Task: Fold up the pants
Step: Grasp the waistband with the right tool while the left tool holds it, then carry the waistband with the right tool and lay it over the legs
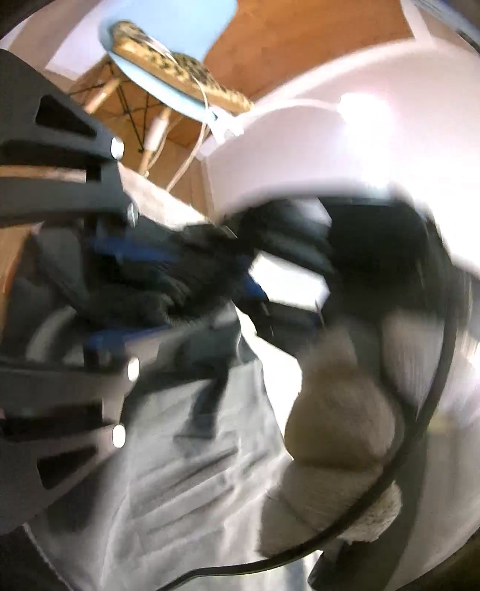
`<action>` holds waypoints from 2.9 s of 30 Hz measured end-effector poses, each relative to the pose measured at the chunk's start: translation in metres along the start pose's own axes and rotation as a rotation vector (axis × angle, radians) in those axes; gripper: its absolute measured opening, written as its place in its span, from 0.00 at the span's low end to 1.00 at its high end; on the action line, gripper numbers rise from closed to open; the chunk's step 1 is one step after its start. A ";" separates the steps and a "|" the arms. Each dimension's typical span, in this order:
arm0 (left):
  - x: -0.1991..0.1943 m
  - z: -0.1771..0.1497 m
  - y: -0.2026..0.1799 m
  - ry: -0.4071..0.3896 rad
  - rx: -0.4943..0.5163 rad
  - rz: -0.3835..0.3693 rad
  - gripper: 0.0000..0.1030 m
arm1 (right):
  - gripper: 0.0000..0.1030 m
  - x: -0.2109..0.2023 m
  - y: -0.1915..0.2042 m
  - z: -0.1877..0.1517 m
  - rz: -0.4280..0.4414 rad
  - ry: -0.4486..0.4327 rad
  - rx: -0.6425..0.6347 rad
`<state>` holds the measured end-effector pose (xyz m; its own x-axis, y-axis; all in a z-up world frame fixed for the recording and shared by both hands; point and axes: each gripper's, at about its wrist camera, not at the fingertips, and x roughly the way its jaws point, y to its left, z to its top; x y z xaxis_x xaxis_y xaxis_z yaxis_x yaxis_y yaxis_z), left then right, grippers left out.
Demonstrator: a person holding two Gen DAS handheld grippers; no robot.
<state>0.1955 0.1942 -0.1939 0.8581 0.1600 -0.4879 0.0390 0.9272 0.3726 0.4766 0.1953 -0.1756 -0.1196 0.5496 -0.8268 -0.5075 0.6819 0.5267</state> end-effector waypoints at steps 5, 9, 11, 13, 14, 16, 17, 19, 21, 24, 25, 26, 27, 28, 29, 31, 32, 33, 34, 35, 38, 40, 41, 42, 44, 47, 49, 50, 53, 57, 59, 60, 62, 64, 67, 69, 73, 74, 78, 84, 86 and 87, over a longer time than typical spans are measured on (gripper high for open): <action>0.007 -0.001 0.010 0.036 -0.082 -0.030 0.58 | 0.18 -0.032 -0.023 -0.016 0.134 -0.082 0.108; 0.017 0.004 0.012 0.042 -0.100 -0.063 0.56 | 0.17 -0.042 -0.043 -0.027 0.174 -0.119 0.184; 0.013 0.012 0.013 0.032 -0.116 -0.109 0.55 | 0.16 -0.052 -0.047 -0.032 0.177 -0.132 0.192; 0.000 0.019 0.014 0.001 -0.141 -0.151 0.55 | 0.16 -0.064 -0.043 -0.037 0.181 -0.151 0.183; -0.007 0.022 0.014 -0.006 -0.154 -0.174 0.55 | 0.16 -0.076 -0.043 -0.042 0.179 -0.166 0.180; -0.024 0.029 0.019 -0.015 -0.191 -0.250 0.55 | 0.16 -0.097 -0.042 -0.049 0.175 -0.181 0.177; -0.033 0.033 0.017 -0.017 -0.203 -0.274 0.55 | 0.16 -0.104 -0.043 -0.054 0.168 -0.186 0.173; -0.052 0.038 0.019 -0.018 -0.238 -0.337 0.55 | 0.16 -0.126 -0.047 -0.070 0.146 -0.198 0.174; -0.070 0.043 0.021 -0.028 -0.272 -0.390 0.55 | 0.16 -0.147 -0.054 -0.089 0.127 -0.207 0.181; -0.089 0.049 0.029 -0.047 -0.317 -0.420 0.55 | 0.16 -0.172 -0.063 -0.121 0.087 -0.220 0.194; -0.094 0.051 0.032 -0.051 -0.338 -0.438 0.55 | 0.16 -0.181 -0.067 -0.133 0.071 -0.222 0.203; -0.093 0.052 0.037 -0.054 -0.349 -0.440 0.55 | 0.16 -0.188 -0.071 -0.143 0.061 -0.225 0.210; -0.091 0.054 0.042 -0.054 -0.350 -0.433 0.55 | 0.16 -0.196 -0.075 -0.157 0.049 -0.230 0.219; -0.091 0.057 0.040 -0.046 -0.342 -0.425 0.55 | 0.16 -0.206 -0.080 -0.172 0.035 -0.238 0.230; -0.087 0.059 0.041 -0.034 -0.333 -0.426 0.55 | 0.16 -0.212 -0.082 -0.181 0.026 -0.245 0.240; -0.082 0.065 0.029 -0.008 -0.304 -0.452 0.55 | 0.16 -0.228 -0.092 -0.208 0.006 -0.259 0.266; -0.082 0.067 0.021 0.004 -0.293 -0.464 0.55 | 0.16 -0.236 -0.097 -0.223 -0.006 -0.267 0.283; -0.075 0.068 0.014 0.015 -0.279 -0.485 0.55 | 0.16 -0.242 -0.103 -0.238 -0.023 -0.269 0.301; -0.071 0.071 0.003 0.027 -0.256 -0.508 0.55 | 0.16 -0.246 -0.108 -0.249 -0.038 -0.271 0.317; -0.068 0.074 -0.010 0.037 -0.230 -0.518 0.55 | 0.16 -0.249 -0.115 -0.263 -0.051 -0.272 0.344; -0.064 0.080 -0.047 0.064 -0.175 -0.582 0.55 | 0.16 -0.257 -0.137 -0.298 -0.060 -0.292 0.422; -0.061 0.084 -0.067 0.080 -0.150 -0.620 0.55 | 0.16 -0.258 -0.150 -0.319 -0.059 -0.308 0.465; -0.062 0.087 -0.080 0.087 -0.145 -0.642 0.55 | 0.16 -0.256 -0.157 -0.330 -0.056 -0.317 0.487; -0.059 0.089 -0.090 0.099 -0.145 -0.671 0.55 | 0.16 -0.254 -0.163 -0.339 -0.049 -0.326 0.514; -0.049 0.091 -0.111 0.142 -0.162 -0.709 0.55 | 0.17 -0.250 -0.178 -0.358 -0.044 -0.343 0.561; -0.039 0.089 -0.133 0.213 -0.196 -0.741 0.55 | 0.17 -0.249 -0.196 -0.384 -0.052 -0.372 0.620; -0.033 0.087 -0.141 0.245 -0.216 -0.750 0.55 | 0.17 -0.253 -0.204 -0.402 -0.031 -0.405 0.653; -0.033 0.087 -0.144 0.249 -0.221 -0.743 0.55 | 0.17 -0.255 -0.204 -0.407 -0.035 -0.413 0.654; -0.037 0.087 -0.148 0.245 -0.219 -0.726 0.55 | 0.17 -0.269 -0.202 -0.424 -0.067 -0.437 0.650; -0.047 0.091 -0.152 0.233 -0.202 -0.710 0.55 | 0.16 -0.292 -0.204 -0.445 -0.098 -0.471 0.654; -0.049 0.094 -0.156 0.230 -0.193 -0.715 0.55 | 0.16 -0.302 -0.206 -0.455 -0.115 -0.480 0.659; -0.052 0.096 -0.159 0.225 -0.183 -0.714 0.55 | 0.16 -0.307 -0.209 -0.461 -0.123 -0.482 0.662; -0.055 0.099 -0.166 0.220 -0.163 -0.716 0.55 | 0.17 -0.315 -0.212 -0.472 -0.142 -0.485 0.672; -0.058 0.102 -0.176 0.216 -0.133 -0.718 0.55 | 0.16 -0.324 -0.218 -0.485 -0.162 -0.489 0.684; -0.060 0.108 -0.193 0.215 -0.094 -0.724 0.55 | 0.16 -0.335 -0.230 -0.502 -0.191 -0.488 0.696; -0.061 0.111 -0.205 0.216 -0.072 -0.733 0.55 | 0.16 -0.342 -0.238 -0.516 -0.216 -0.479 0.709; -0.061 0.113 -0.230 0.225 -0.022 -0.745 0.55 | 0.17 -0.352 -0.254 -0.542 -0.255 -0.457 0.738; -0.061 0.113 -0.235 0.227 -0.007 -0.747 0.55 | 0.17 -0.355 -0.256 -0.546 -0.270 -0.449 0.739; -0.060 0.112 -0.254 0.242 0.028 -0.752 0.55 | 0.16 -0.365 -0.270 -0.563 -0.295 -0.457 0.760; -0.058 0.109 -0.262 0.253 0.050 -0.742 0.55 | 0.18 -0.375 -0.282 -0.581 -0.324 -0.451 0.774; -0.055 0.107 -0.264 0.263 0.053 -0.736 0.55 | 0.33 -0.376 -0.283 -0.585 -0.364 -0.438 0.768; -0.055 0.106 -0.265 0.262 0.054 -0.733 0.55 | 0.47 -0.376 -0.282 -0.587 -0.404 -0.427 0.769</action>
<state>0.1922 -0.0967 -0.1818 0.4547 -0.4061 -0.7927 0.5800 0.8104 -0.0824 0.1640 -0.4870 -0.1286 0.3387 0.2295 -0.9125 0.2734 0.9039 0.3289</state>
